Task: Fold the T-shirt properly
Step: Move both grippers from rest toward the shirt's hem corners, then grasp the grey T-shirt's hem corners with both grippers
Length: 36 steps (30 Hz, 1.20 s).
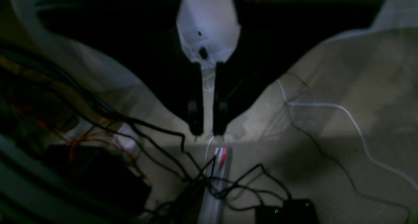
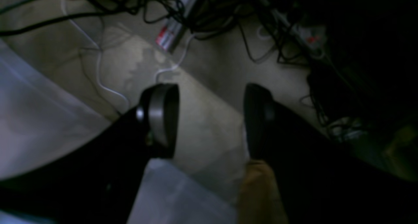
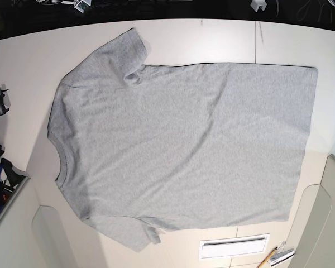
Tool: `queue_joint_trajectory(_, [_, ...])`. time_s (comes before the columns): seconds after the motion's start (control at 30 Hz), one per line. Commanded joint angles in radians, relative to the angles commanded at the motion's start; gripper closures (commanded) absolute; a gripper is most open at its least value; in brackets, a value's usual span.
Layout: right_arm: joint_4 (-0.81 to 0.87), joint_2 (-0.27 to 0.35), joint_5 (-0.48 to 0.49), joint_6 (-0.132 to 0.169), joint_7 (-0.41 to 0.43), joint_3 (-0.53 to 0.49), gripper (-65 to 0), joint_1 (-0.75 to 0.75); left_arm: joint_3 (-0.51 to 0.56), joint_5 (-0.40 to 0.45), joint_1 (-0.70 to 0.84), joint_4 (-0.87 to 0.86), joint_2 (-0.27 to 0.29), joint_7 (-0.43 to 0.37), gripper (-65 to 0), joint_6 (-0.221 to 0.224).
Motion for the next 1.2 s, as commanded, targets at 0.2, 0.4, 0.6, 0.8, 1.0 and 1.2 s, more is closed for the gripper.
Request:
queue_joint_trajectory(0.2, [0.262,0.111,0.075,0.0,-0.084,0.048,-31.4,-0.098,-0.164,-0.016,0.169,0.282,0.0,0.042,-5.8,0.0])
queue_joint_trajectory(0.4, [0.484,0.178,0.187,0.045,-0.171,0.179,-31.4,-0.173,-0.317,-0.121,0.333,0.543,0.0,0.107,-5.8,0.0])
queue_joint_trajectory(0.6, [0.621,0.179,0.356,0.084,-0.251,0.368,-31.4,-0.181,-0.472,-0.217,0.455,0.759,0.0,0.108,-5.8,0.001])
queue_joint_trajectory(0.8, [0.66,0.154,0.449,0.085,-0.262,0.529,-31.4,-0.174,-0.629,-0.245,0.491,0.896,0.0,0.108,-5.8,0.101])
queue_joint_trajectory(1.0, [0.625,0.071,0.494,0.084,-0.301,0.611,-31.6,-0.117,-0.724,-0.271,0.491,0.972,-0.018,0.107,-7.5,0.105])
queue_joint_trajectory(1.2, [0.534,-0.012,0.492,0.077,-0.307,0.615,-36.1,-0.074,-0.725,-0.267,0.462,0.991,-0.064,0.106,-39.6,0.106])
